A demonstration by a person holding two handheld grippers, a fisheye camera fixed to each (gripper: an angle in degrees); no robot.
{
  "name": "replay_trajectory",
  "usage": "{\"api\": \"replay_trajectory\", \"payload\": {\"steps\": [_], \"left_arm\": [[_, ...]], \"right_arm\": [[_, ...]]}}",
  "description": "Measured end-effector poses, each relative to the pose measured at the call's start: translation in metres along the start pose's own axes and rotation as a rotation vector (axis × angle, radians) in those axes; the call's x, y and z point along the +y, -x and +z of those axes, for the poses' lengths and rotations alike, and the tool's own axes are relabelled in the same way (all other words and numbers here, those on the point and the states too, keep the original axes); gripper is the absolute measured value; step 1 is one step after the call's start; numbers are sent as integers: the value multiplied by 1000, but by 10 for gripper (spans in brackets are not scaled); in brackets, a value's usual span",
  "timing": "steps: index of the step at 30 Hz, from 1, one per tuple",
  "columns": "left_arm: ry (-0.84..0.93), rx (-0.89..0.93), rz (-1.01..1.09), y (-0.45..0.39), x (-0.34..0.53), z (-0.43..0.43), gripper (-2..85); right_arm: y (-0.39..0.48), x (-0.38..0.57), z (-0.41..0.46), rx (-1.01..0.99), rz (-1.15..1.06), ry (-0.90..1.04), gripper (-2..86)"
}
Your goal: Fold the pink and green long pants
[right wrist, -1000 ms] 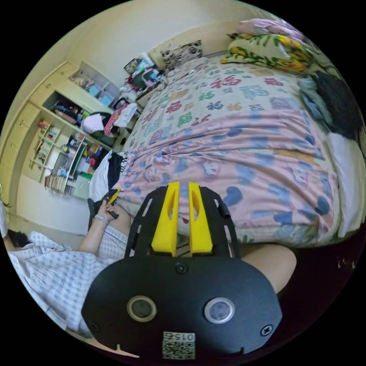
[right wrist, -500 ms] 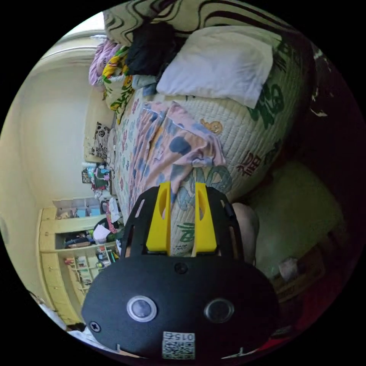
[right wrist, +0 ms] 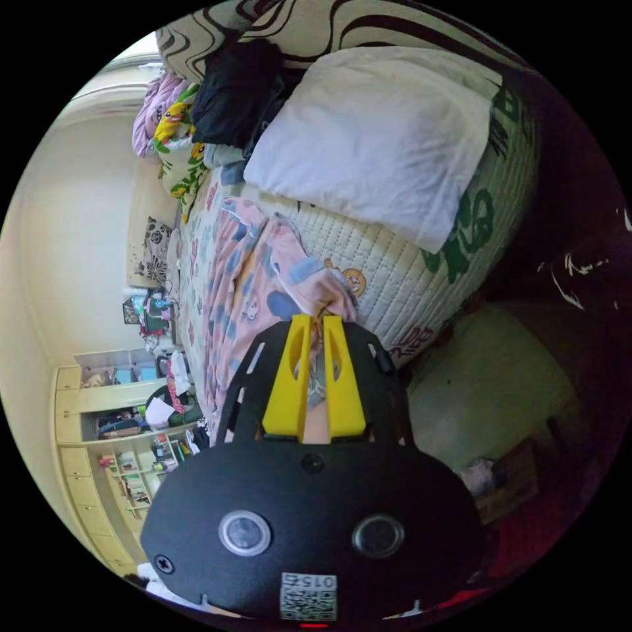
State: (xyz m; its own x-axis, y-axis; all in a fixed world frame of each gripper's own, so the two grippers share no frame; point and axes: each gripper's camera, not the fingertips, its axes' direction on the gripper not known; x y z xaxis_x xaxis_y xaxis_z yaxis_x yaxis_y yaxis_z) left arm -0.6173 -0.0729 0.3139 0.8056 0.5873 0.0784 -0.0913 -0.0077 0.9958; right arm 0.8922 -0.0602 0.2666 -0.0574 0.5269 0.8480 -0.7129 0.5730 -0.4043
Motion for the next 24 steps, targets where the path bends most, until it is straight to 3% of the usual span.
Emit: {"api": "replay_trajectory", "payload": {"steps": [15,19,24], "left_arm": [[58,27,63,32,17,-22,-5],[20,154,12,34,19,-11,-5],[-94,240,-60,31,4,-13,-5]], "right_arm": [[131,78,-136,110,-264,32,8],[182,83,-159,21,-281,23,8],[243,67,-182,75,-318,-13,7]]}}
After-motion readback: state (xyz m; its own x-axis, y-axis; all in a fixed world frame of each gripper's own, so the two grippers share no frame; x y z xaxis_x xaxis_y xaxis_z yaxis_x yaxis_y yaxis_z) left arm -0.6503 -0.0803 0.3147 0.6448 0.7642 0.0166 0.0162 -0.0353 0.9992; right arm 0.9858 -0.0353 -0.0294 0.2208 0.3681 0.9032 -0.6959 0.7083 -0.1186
